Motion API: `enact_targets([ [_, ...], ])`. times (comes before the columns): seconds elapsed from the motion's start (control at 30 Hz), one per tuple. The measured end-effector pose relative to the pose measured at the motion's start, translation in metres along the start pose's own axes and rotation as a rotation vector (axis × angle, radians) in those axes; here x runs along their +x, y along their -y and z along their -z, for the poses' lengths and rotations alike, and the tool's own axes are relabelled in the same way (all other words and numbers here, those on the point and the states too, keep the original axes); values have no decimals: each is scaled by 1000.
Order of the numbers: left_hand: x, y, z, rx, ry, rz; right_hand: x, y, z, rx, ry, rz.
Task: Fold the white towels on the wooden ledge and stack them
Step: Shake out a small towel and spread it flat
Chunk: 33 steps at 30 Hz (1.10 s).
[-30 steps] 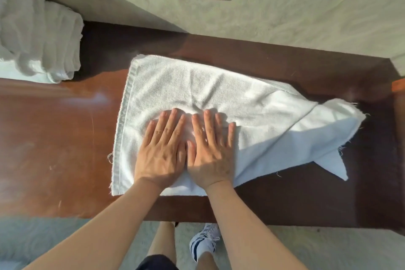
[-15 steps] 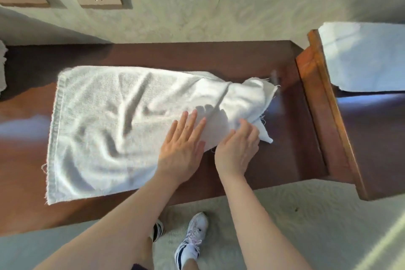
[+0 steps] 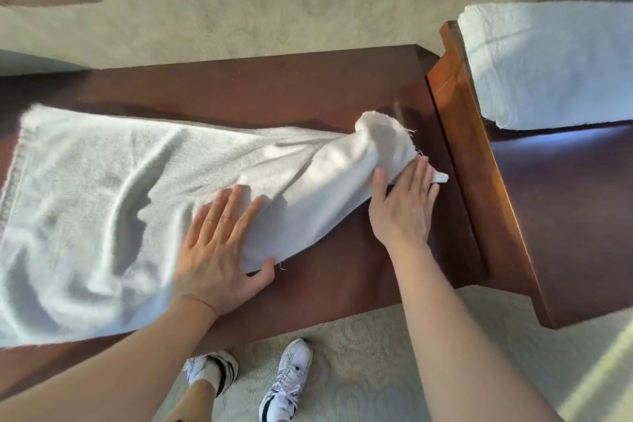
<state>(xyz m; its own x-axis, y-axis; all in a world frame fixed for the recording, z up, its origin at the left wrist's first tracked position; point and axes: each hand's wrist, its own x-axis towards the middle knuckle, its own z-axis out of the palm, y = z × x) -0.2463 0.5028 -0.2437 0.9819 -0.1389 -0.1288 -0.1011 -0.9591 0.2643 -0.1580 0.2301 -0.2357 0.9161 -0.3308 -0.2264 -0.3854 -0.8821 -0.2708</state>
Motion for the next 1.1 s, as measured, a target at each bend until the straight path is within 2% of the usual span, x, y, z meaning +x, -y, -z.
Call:
enact_targets([
  [0.17,1,-1,0,-12,10,-34,63,19,15,210,0,26],
  [0.3,1,0,-1,-15,1,-47,64,43,13,343,55,125],
  [0.4,0,0,-2,-17,-15,-48,60,63,14,440,-69,152],
  [0.43,0,0,-2,-17,-20,-46,64,71,17,405,-87,171],
  [0.57,1,0,-2,-27,-28,-49,84,103,18,44,67,263],
  [0.6,1,0,-2,-32,-30,-48,87,111,19,70,72,330],
  [0.67,2,0,-1,-37,-28,-45,86,123,26,340,70,379],
  [0.73,3,1,-1,-36,-23,-38,76,125,36,570,-79,310],
  [0.8,2,1,0,-35,-17,-38,56,114,40,624,-296,198],
  [0.83,2,1,0,-36,-13,-38,46,102,38,600,-342,118],
  [0.93,2,1,0,-30,-13,-37,19,59,31,465,-238,-234],
  [1.0,2,1,-1,-33,-20,-41,7,34,31,443,-170,-382],
  [1.07,2,1,0,-36,-25,-40,3,23,31,516,-132,-380],
  [1.1,3,1,0,-34,-27,-39,2,21,31,541,-114,-323],
])
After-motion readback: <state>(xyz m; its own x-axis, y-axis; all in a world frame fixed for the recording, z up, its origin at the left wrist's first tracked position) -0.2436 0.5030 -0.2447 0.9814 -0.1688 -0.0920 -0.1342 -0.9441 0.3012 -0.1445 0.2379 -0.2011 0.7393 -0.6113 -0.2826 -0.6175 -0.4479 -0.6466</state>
